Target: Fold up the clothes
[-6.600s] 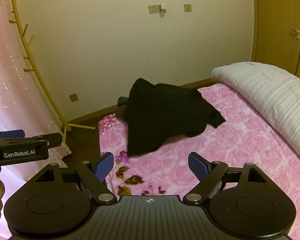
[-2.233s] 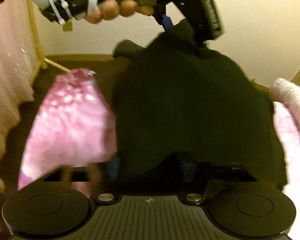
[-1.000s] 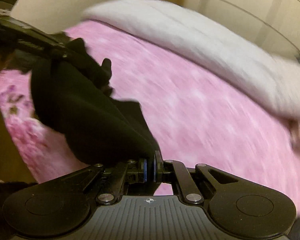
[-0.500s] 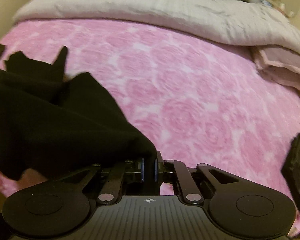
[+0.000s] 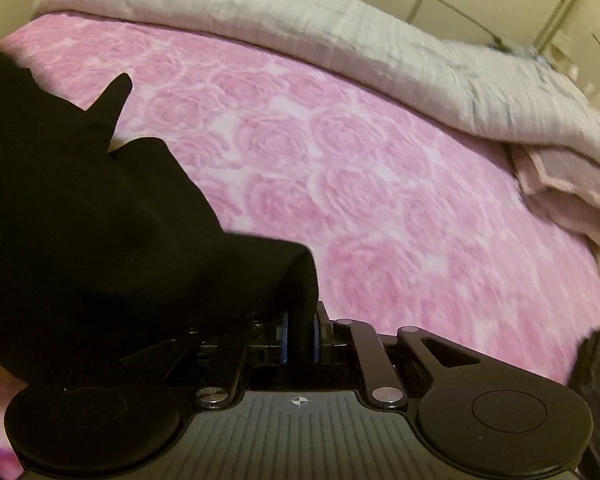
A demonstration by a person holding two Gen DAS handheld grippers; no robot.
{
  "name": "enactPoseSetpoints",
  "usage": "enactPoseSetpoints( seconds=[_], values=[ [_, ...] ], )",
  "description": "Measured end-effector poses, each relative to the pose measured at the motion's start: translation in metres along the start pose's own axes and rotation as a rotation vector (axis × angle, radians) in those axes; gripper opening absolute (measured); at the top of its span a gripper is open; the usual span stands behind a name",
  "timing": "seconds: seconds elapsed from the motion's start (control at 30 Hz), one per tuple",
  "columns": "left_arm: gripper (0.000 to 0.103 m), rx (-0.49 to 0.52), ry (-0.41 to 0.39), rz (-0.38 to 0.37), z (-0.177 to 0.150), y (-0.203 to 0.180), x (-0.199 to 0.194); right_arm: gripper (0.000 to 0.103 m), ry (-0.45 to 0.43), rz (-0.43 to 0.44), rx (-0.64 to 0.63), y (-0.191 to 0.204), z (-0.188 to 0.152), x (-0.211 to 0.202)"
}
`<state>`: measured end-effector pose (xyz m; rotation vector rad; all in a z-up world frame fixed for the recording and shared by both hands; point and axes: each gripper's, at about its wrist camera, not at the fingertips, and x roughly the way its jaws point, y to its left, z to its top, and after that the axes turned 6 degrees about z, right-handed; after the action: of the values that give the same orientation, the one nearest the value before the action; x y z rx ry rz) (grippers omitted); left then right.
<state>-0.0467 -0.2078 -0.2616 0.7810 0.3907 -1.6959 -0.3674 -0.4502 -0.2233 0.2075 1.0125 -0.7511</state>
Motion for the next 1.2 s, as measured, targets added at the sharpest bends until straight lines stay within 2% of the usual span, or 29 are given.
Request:
enactPoseSetpoints(
  seconds=[0.13, 0.3, 0.4, 0.47, 0.5, 0.53, 0.57, 0.67, 0.73, 0.77, 0.83, 0.9, 0.97, 1.0, 1.03, 1.2],
  values=[
    [0.064, 0.081, -0.110, 0.055, -0.001, -0.013, 0.033, 0.008, -0.076, 0.010, 0.011, -0.021, -0.025, 0.027],
    [0.064, 0.182, -0.248, 0.125, -0.002, -0.029, 0.073, 0.008, -0.187, -0.034, 0.032, -0.043, -0.051, 0.040],
    [0.062, 0.206, -0.254, 0.150, 0.003, -0.027, 0.080, 0.008, -0.243, -0.046, 0.081, -0.057, -0.064, 0.040],
    [0.035, 0.220, -0.253, 0.166, 0.006, -0.025, 0.083, 0.008, -0.261, -0.032, 0.118, -0.062, -0.071, 0.038],
    [0.014, 0.227, -0.253, 0.174, 0.008, -0.024, 0.084, 0.008, -0.270, -0.026, 0.137, -0.064, -0.075, 0.036],
    [0.009, 0.234, -0.253, 0.181, 0.010, -0.024, 0.086, 0.008, -0.281, -0.023, 0.153, -0.065, -0.079, 0.034],
    [0.009, 0.241, -0.253, 0.189, 0.011, -0.023, 0.087, 0.008, -0.291, -0.024, 0.161, -0.064, -0.081, 0.030],
    [0.014, 0.262, -0.252, 0.213, 0.016, -0.020, 0.092, 0.012, -0.303, -0.054, 0.166, -0.059, -0.084, 0.018],
    [0.026, 0.276, -0.252, 0.229, 0.020, -0.018, 0.095, 0.021, -0.303, -0.085, 0.153, -0.053, -0.085, 0.008],
    [0.033, 0.283, -0.251, 0.237, 0.021, -0.018, 0.096, 0.028, -0.313, -0.096, 0.145, -0.049, -0.087, -0.001],
    [0.054, 0.297, -0.251, 0.252, 0.025, -0.016, 0.100, 0.043, -0.334, -0.111, 0.130, -0.039, -0.092, -0.017],
    [0.060, 0.338, -0.278, 0.281, 0.019, -0.021, 0.082, 0.060, -0.371, -0.126, 0.105, -0.025, -0.099, -0.034],
    [0.066, 0.416, -0.313, 0.343, 0.009, -0.032, 0.066, 0.070, -0.417, -0.128, 0.062, -0.009, -0.109, -0.048],
    [0.067, 0.400, -0.302, 0.338, 0.008, -0.035, 0.060, 0.073, -0.432, -0.124, 0.041, -0.001, -0.113, -0.053],
    [0.067, 0.368, -0.285, 0.323, 0.008, -0.037, 0.054, 0.073, -0.426, -0.117, 0.027, 0.005, -0.117, -0.055],
    [0.069, 0.091, -0.245, 0.064, 0.027, -0.031, 0.030, 0.074, -0.391, -0.049, 0.008, 0.013, -0.120, -0.054]
  ],
)
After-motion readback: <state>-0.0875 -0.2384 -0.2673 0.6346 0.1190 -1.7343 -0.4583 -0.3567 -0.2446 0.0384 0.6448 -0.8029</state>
